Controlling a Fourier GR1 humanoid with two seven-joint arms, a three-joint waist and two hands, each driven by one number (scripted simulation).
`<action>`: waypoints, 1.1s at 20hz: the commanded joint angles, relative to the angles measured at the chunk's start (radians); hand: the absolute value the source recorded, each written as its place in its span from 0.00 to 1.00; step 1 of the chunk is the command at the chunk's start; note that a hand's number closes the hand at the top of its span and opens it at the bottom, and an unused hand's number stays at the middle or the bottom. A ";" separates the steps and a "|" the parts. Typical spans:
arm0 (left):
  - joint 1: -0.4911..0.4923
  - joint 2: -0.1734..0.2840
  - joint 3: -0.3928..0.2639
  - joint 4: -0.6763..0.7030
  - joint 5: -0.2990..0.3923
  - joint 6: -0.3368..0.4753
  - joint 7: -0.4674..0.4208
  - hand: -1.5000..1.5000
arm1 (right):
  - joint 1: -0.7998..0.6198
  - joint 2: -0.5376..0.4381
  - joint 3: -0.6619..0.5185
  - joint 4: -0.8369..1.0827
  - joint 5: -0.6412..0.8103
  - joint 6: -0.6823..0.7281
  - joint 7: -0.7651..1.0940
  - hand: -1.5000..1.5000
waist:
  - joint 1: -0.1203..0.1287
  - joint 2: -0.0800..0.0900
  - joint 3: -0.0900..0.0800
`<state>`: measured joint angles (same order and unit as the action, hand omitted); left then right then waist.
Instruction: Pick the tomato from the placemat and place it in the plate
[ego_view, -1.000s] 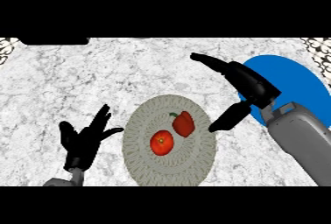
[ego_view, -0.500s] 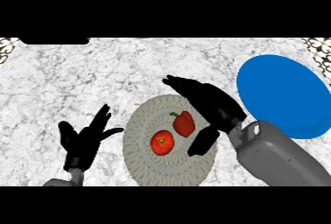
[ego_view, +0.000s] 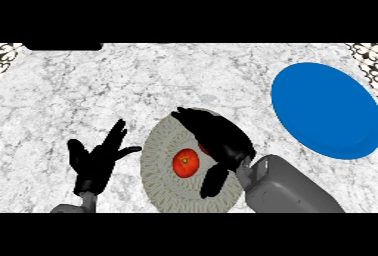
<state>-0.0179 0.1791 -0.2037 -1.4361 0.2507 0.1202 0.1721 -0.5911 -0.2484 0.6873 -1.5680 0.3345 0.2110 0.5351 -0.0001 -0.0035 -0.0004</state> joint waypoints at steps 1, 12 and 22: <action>0.040 0.010 0.018 0.031 -0.038 0.022 -0.003 0.50 | 0.064 0.053 0.021 -0.018 0.056 0.009 0.021 0.00 | 0.002 0.003 0.000; 0.038 -0.025 0.015 0.011 -0.080 0.046 0.026 0.50 | 0.100 0.086 0.009 0.063 0.250 0.029 -0.010 0.00 | 0.002 0.003 0.000; 0.034 -0.014 0.052 -0.007 -0.056 -0.014 0.056 0.50 | 0.104 0.216 -0.008 0.225 0.359 0.040 -0.074 0.00 | 0.005 0.004 0.000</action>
<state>0.0037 0.1417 -0.1813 -1.4632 0.2065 0.1008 0.1927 -0.4959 -0.0551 0.6858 -1.4101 0.6558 0.2534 0.5117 0.0005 -0.0030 -0.0004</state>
